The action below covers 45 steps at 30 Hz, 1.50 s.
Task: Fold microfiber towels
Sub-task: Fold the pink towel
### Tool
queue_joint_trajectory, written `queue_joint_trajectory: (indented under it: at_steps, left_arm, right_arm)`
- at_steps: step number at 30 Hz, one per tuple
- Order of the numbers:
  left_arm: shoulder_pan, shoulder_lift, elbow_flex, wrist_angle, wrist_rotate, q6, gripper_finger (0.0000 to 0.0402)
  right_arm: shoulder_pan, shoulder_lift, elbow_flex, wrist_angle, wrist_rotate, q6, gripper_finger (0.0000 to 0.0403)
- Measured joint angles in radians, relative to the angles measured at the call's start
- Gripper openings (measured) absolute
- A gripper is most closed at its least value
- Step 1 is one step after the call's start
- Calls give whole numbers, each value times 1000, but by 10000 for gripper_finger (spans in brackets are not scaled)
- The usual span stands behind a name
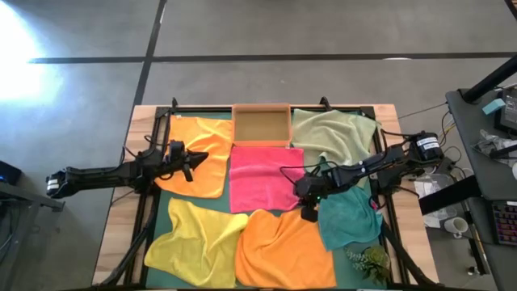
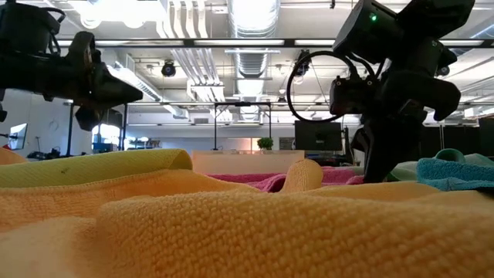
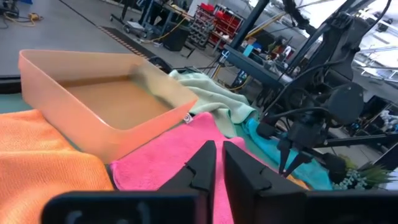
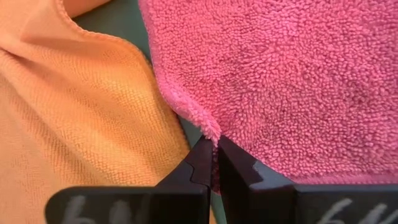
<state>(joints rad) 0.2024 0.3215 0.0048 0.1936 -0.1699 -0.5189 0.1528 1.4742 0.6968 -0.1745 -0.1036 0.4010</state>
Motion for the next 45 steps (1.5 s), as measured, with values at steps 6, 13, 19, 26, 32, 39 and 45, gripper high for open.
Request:
queue_joint_trajectory:
  at_steps: [6,13,19,26,32,39,45]
  left_arm:
    - [0,25,0,7,-32,-78,79]
    - [0,46,0,151,-45,-78,133]
    - [0,65,55,297,67,-5,134]
    - [-5,191,227,187,224,120,134]
    - [-42,375,402,-56,232,258,134]
    - [-155,604,552,-256,236,313,134]
    - [-266,791,601,-278,236,342,134]
  right_arm:
    - [0,0,0,0,1,7,9]
    - [2,-23,1,0,2,47,9]
    - [2,-100,2,-1,3,47,9]
    - [2,-180,2,-15,63,63,9]
    - [2,-203,2,-44,80,78,9]
    - [2,-203,2,-93,81,105,9]
    - [2,-203,2,-86,81,120,9]
